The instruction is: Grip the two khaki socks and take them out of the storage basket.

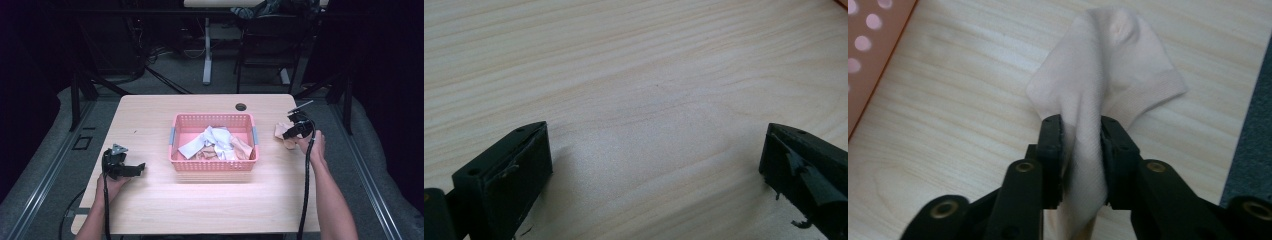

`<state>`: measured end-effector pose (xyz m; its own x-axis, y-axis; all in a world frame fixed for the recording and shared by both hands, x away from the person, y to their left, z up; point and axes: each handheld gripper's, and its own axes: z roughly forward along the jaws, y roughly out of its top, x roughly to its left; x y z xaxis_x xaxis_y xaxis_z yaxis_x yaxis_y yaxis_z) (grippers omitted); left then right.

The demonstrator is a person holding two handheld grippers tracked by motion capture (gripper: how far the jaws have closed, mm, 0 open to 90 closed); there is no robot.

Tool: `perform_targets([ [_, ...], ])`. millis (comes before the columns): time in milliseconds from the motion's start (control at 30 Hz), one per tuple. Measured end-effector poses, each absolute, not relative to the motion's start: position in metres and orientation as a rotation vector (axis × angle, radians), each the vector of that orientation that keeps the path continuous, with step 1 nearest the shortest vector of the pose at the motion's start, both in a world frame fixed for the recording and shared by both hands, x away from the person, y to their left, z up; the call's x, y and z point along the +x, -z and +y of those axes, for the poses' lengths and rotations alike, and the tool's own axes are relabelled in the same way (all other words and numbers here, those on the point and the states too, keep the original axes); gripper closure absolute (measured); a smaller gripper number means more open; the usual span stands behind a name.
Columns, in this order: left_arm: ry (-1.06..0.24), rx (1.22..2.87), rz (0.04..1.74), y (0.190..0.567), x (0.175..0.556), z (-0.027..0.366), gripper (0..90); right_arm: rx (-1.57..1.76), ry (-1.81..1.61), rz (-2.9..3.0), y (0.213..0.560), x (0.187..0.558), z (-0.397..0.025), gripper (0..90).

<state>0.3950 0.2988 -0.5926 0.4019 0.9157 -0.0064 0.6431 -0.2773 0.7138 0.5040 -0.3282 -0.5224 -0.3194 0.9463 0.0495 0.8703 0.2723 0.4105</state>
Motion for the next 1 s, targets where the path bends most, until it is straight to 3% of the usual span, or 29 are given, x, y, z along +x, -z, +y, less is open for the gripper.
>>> perform_targets([
  [33, -0.548, 2.023, 1.325, 0.592, 0.395, 0.299, 0.2, 1.695, -0.545, 2.334, 0.522, 0.504, -0.328, 63.4],
  [67, -0.548, 2.025, 1.323, 0.592, 0.395, 0.299, 0.2, 1.705, -0.563, 2.316, 0.521, 0.503, -0.329, 53.1],
  [100, -0.548, 2.022, 1.324, 0.593, 0.395, 0.299, 0.2, 1.705, -0.563, 2.316, 0.521, 0.503, -0.329, 53.1],
  [200, -0.548, 2.022, 1.325, 0.593, 0.395, 0.299, 0.2, 1.708, -0.598, 2.298, 0.517, 0.501, -0.330, 37.8],
  [367, -0.548, 2.023, 1.325, 0.592, 0.395, 0.299, 0.2, 1.686, -0.647, 2.315, 0.508, 0.495, -0.327, 22.3],
  [433, -0.547, 2.025, 1.324, 0.592, 0.395, 0.299, 0.2, 1.669, -0.640, 2.331, 0.506, 0.494, -0.326, 21.3],
  [467, -0.547, 2.023, 1.325, 0.592, 0.395, 0.299, 0.2, 1.660, -0.627, 2.361, 0.505, 0.494, -0.323, 15.1],
  [1000, -0.545, 2.025, 1.324, 0.592, 0.395, 0.299, 0.2, 1.557, -0.734, 2.386, 0.477, 0.477, -0.307, 5.6],
])
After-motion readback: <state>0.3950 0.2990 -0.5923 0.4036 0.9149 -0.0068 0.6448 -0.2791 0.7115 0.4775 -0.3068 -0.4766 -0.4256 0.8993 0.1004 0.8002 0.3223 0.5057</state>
